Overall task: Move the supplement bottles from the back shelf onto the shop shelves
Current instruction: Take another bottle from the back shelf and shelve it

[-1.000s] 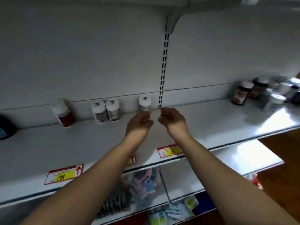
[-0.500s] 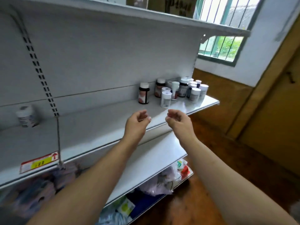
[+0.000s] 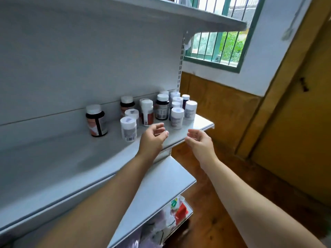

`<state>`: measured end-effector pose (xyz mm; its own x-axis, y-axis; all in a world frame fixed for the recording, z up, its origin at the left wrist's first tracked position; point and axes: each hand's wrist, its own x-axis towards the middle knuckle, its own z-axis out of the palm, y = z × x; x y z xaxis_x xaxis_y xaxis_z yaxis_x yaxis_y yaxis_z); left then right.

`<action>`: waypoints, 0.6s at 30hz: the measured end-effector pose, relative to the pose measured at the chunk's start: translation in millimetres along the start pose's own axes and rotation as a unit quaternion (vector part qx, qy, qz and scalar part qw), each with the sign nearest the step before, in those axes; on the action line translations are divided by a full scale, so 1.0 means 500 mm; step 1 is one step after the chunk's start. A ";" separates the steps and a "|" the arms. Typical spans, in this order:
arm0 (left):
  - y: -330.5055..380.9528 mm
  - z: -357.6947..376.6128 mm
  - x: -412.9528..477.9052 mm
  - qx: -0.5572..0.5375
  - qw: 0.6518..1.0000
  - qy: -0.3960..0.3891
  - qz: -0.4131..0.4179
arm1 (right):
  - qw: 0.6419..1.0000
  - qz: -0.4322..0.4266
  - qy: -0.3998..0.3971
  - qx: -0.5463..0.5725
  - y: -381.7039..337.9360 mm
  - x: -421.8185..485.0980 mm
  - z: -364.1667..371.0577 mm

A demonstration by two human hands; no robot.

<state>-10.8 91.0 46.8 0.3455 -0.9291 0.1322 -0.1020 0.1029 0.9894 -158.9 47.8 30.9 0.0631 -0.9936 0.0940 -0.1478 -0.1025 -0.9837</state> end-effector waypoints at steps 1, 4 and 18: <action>0.000 0.015 0.032 -0.001 1.000 0.005 -0.003 | 1.000 0.005 -0.003 -0.009 0.002 0.036 -0.014; -0.003 0.058 0.121 0.000 0.999 0.033 -0.014 | 0.999 0.012 -0.018 -0.029 0.012 0.143 -0.053; -0.104 0.213 0.278 0.067 0.960 0.250 -0.107 | 0.963 0.012 -0.264 -0.054 0.107 0.445 -0.044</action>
<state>-56.8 -81.3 7.4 0.7734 -0.6333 -0.0278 -0.0866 -0.1489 0.9851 -174.2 -180.0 2.7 0.5466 -0.8360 -0.0478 -0.2552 -0.1119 -0.9604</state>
